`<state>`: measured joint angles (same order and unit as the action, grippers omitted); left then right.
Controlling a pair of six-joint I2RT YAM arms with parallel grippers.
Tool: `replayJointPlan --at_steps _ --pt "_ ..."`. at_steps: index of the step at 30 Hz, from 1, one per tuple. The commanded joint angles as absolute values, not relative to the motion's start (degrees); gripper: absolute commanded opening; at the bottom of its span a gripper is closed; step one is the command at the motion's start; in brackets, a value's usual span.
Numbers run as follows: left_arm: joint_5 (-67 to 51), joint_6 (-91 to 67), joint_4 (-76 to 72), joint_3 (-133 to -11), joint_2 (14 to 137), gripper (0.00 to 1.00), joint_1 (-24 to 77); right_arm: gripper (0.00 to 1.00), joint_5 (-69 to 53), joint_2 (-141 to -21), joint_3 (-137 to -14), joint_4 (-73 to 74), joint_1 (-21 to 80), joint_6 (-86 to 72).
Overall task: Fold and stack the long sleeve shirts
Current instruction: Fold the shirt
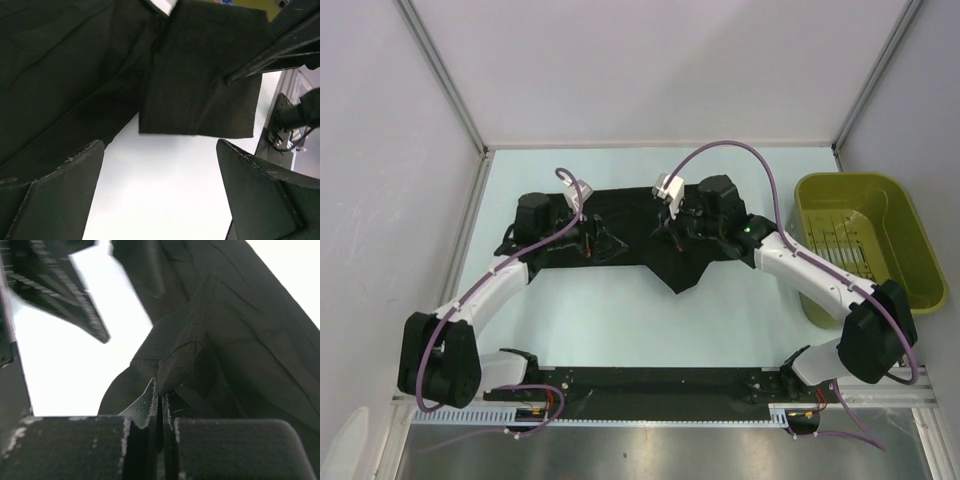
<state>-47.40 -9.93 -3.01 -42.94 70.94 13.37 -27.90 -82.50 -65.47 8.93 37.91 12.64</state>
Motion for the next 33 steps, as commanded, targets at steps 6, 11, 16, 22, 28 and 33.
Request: replayJointPlan --at_steps 6,11,16,22,28,33 --pt "-55.54 -8.17 -12.2 -46.85 74.18 0.99 17.05 0.0 -35.95 -76.46 -62.49 5.89 37.88 19.59" --pt "-57.39 -10.89 -13.97 -47.37 74.79 0.95 20.12 0.01 -36.21 -76.64 -62.67 5.89 37.79 20.3" --pt "-53.01 -10.03 -10.74 -51.49 74.53 0.26 19.95 0.1 -31.4 -76.9 -62.58 4.84 37.1 20.83" --pt "-37.74 3.41 2.19 -67.56 77.77 0.0 20.04 0.62 -26.02 -79.88 -65.65 3.78 31.13 15.48" --pt "-27.35 21.76 3.86 -80.4 84.98 0.0 20.3 0.8 -22.76 -82.88 -71.1 7.73 24.45 10.55" --pt "-21.72 28.47 0.8 -89.29 93.86 0.06 20.48 0.55 -23.2 -82.79 -70.23 11.59 20.74 9.23"
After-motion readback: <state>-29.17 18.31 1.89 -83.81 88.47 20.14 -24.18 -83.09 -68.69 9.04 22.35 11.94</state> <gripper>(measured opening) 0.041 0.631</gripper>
